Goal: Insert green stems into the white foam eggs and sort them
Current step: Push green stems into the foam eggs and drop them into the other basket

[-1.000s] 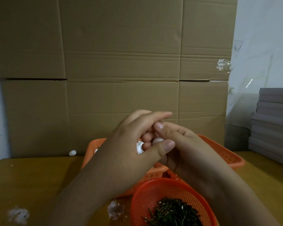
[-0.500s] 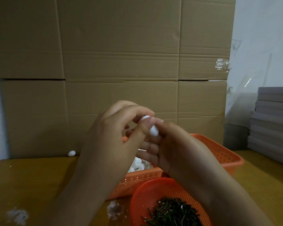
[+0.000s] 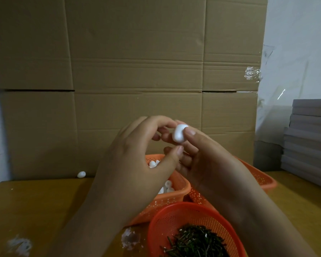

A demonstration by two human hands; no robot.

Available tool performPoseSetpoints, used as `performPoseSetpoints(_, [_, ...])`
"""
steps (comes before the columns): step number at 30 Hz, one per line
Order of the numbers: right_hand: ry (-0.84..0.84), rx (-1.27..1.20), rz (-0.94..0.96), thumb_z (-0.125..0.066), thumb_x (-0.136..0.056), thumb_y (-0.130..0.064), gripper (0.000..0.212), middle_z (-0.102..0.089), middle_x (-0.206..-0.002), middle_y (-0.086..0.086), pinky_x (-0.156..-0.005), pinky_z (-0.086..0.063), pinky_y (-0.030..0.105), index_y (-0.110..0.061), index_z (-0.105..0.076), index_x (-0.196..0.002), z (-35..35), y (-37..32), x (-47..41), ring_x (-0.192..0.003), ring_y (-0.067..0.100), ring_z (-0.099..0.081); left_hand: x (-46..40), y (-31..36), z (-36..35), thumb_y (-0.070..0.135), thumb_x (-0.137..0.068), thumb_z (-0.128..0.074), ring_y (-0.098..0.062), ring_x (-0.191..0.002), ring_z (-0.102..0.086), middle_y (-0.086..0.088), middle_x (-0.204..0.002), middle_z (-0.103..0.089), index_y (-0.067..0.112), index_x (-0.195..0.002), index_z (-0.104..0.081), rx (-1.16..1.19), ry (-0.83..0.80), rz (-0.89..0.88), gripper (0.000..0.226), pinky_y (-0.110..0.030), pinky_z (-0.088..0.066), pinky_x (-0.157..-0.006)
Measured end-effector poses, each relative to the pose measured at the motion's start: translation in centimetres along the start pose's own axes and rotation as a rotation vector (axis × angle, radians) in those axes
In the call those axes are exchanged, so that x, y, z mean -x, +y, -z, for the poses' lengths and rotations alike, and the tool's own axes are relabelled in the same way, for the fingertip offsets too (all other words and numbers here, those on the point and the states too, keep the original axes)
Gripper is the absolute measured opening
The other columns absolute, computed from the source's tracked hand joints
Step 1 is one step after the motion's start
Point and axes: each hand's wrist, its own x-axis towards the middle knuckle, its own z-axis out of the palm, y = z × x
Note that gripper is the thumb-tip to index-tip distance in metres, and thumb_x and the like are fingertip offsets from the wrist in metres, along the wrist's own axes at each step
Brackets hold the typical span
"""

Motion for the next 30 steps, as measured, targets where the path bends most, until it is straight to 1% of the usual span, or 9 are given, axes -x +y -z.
performPoseSetpoints(5, [0.026, 0.067, -0.020, -0.065, -0.079, -0.039, 0.022, -0.073, -0.096, 0.000, -0.072, -0.053, 0.018, -0.026, -0.077, -0.092, 0.03, -0.32, 0.11, -0.083, 0.008, -0.069, -0.12, -0.37, -0.09, 0.047, -0.083, -0.057, -0.005, -0.098, -0.061, 0.021, -0.097, -0.062, 0.044, -0.101, -0.055, 0.113, 0.116, 0.045, 0.019, -0.036, -0.052, -0.085])
performPoseSetpoints(8, [0.014, 0.082, -0.039, -0.064, -0.081, -0.037, 0.027, -0.072, -0.092, 0.001, -0.070, -0.052, 0.018, -0.020, -0.075, -0.098, 0.05, -0.51, 0.25, -0.075, 0.008, -0.065, -0.19, -0.34, 0.19, 0.044, -0.083, -0.056, -0.006, -0.094, -0.062, 0.021, -0.094, -0.063, 0.040, -0.094, -0.057, 0.112, 0.142, 0.037, 0.011, -0.035, -0.053, -0.081])
performPoseSetpoints(11, [0.024, 0.084, -0.015, -0.062, -0.086, -0.035, 0.031, -0.071, -0.092, 0.001, -0.074, -0.051, 0.022, -0.016, -0.070, -0.108, -0.14, -0.39, 0.39, -0.078, 0.010, -0.065, -0.04, 0.01, 0.03, 0.037, -0.087, -0.057, -0.009, -0.093, -0.063, 0.019, -0.091, -0.064, 0.038, -0.090, -0.059, 0.099, 0.139, 0.014, 0.004, -0.036, -0.053, -0.081])
performPoseSetpoints(14, [0.066, 0.062, 0.003, -0.061, -0.089, -0.034, 0.037, -0.071, -0.102, 0.008, -0.080, -0.047, 0.028, -0.010, -0.067, -0.115, -0.24, -0.28, 0.41, -0.084, 0.013, -0.067, 0.00, 0.38, -0.17, 0.034, -0.087, -0.058, -0.011, -0.092, -0.062, 0.017, -0.090, -0.063, 0.037, -0.094, -0.063, 0.034, 0.136, -0.043, 0.009, -0.033, -0.051, -0.079])
performPoseSetpoints(17, [0.054, 0.051, -0.006, -0.059, -0.087, -0.034, 0.046, -0.068, -0.117, 0.014, -0.082, -0.047, 0.028, -0.006, -0.061, -0.123, -0.34, -0.44, 0.39, -0.086, 0.012, -0.069, -0.05, 0.30, -0.15, 0.032, -0.088, -0.059, -0.010, -0.095, -0.060, 0.016, -0.093, -0.061, 0.036, -0.106, -0.068, -0.008, 0.110, -0.050, 0.021, -0.032, -0.050, -0.079])
performPoseSetpoints(20, [0.018, 0.109, -0.019, -0.060, -0.090, -0.036, 0.041, -0.071, -0.113, 0.010, -0.086, -0.051, 0.028, -0.008, -0.064, -0.120, -0.14, -0.41, 0.42, -0.092, 0.014, -0.067, -0.06, 0.16, -0.15, 0.041, -0.085, -0.059, -0.007, -0.104, -0.054, 0.019, -0.101, -0.055, 0.042, -0.113, -0.066, -0.051, 0.050, -0.036, 0.029, -0.019, -0.045, -0.085])
performPoseSetpoints(22, [-0.016, 0.140, -0.019, -0.057, -0.092, -0.033, 0.038, -0.071, -0.113, 0.011, -0.087, -0.054, 0.028, -0.007, -0.065, -0.118, -0.12, -0.35, 0.53, -0.097, 0.018, -0.067, 0.03, 0.15, -0.29, 0.048, -0.079, -0.057, -0.005, -0.104, -0.052, 0.020, -0.102, -0.049, 0.044, -0.111, -0.066, -0.066, 0.001, -0.026, 0.033, -0.011, -0.040, -0.082])
performPoseSetpoints(27, [-0.022, 0.171, -0.028, -0.056, -0.092, -0.035, 0.040, -0.072, -0.107, 0.006, -0.088, -0.051, 0.029, -0.006, -0.066, -0.118, -0.15, -0.44, 0.56, -0.098, 0.017, -0.065, 0.09, -0.12, -0.57, 0.044, -0.078, -0.065, -0.004, -0.103, -0.054, 0.021, -0.103, -0.052, 0.047, -0.110, -0.060, -0.054, 0.044, -0.017, 0.032, -0.020, -0.046, -0.083])
performPoseSetpoints(30, [0.017, 0.142, -0.057, -0.061, -0.089, -0.037, 0.044, -0.071, -0.101, 0.007, -0.075, -0.049, 0.023, -0.003, -0.064, -0.116, -0.22, -0.53, 0.45, -0.080, 0.011, -0.065, 0.04, -0.15, -0.41, 0.050, -0.078, -0.064, -0.004, -0.100, -0.055, 0.021, -0.099, -0.056, 0.046, -0.104, -0.053, 0.009, 0.120, -0.006, 0.028, -0.022, -0.046, -0.081])
